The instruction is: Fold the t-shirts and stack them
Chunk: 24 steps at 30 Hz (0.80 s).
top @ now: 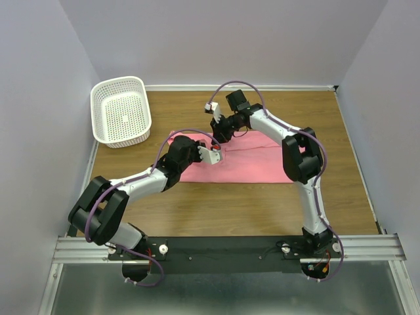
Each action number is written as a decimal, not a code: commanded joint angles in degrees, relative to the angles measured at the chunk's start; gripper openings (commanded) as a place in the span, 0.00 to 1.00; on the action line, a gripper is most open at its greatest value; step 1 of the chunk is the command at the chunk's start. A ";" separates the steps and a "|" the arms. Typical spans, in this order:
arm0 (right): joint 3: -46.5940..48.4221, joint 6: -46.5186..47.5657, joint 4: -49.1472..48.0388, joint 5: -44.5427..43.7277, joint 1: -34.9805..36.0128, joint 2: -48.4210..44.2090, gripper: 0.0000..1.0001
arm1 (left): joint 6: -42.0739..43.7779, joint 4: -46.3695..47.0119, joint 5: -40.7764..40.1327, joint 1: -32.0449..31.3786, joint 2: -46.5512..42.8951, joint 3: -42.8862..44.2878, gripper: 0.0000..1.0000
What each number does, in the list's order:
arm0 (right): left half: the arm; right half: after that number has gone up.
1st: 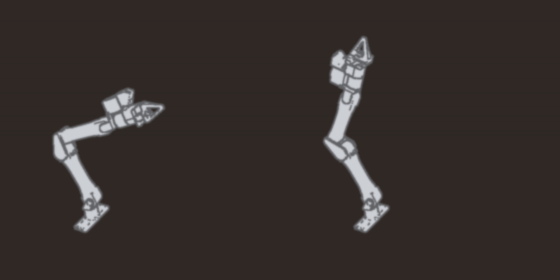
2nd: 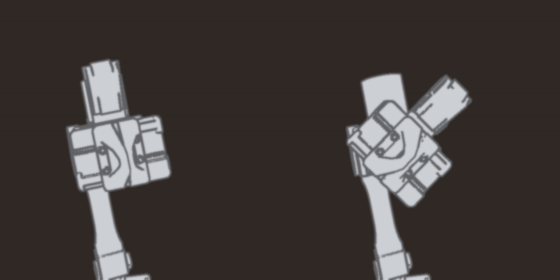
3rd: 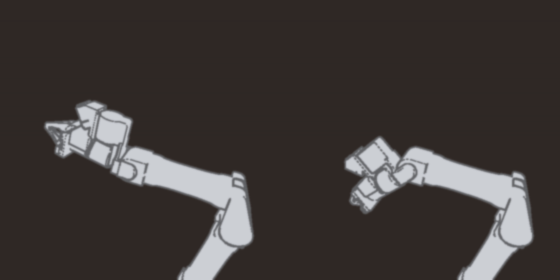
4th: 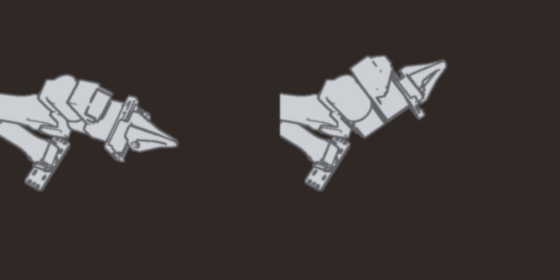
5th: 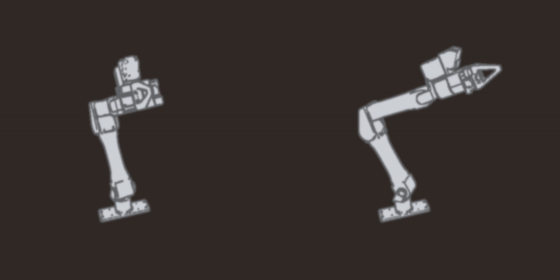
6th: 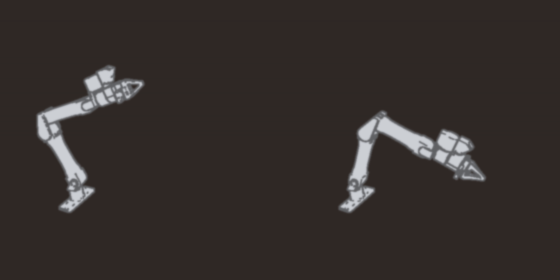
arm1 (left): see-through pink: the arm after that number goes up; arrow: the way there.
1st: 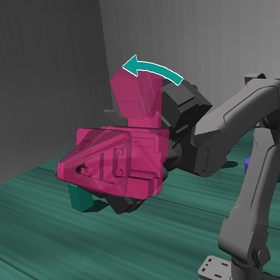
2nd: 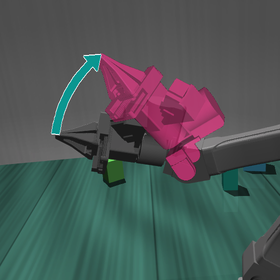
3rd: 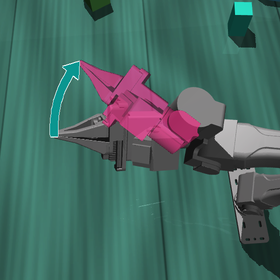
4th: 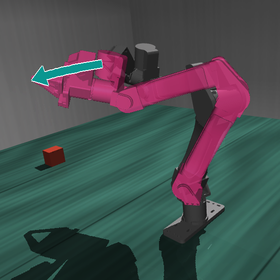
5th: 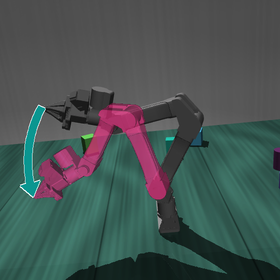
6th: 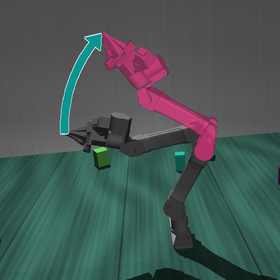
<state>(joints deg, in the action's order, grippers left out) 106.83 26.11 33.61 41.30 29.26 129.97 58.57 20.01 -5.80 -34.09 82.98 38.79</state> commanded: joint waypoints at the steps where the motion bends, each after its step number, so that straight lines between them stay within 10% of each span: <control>1: -0.48 0.00 1.29 -0.52 -0.08 -0.07 0.12 | -1.17 -1.20 -0.70 0.34 0.52 1.12 0.00; 8: -0.65 -0.09 1.29 -3.24 -0.69 -0.95 0.01 | -1.17 -1.20 -0.70 0.34 0.87 1.38 0.00; 14: -1.62 -0.53 1.81 -4.91 -1.13 -0.34 0.27 | -1.26 -1.38 -0.61 0.51 0.96 1.56 0.00; 24: -0.04 -0.53 3.48 -3.86 -1.13 3.18 0.33 | -1.52 -1.29 -0.35 0.51 1.31 1.38 0.00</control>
<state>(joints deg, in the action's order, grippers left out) 105.80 25.52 35.07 37.71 28.27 131.22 58.08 19.09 -5.80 -33.85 83.24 38.89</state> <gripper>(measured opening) 0.318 0.004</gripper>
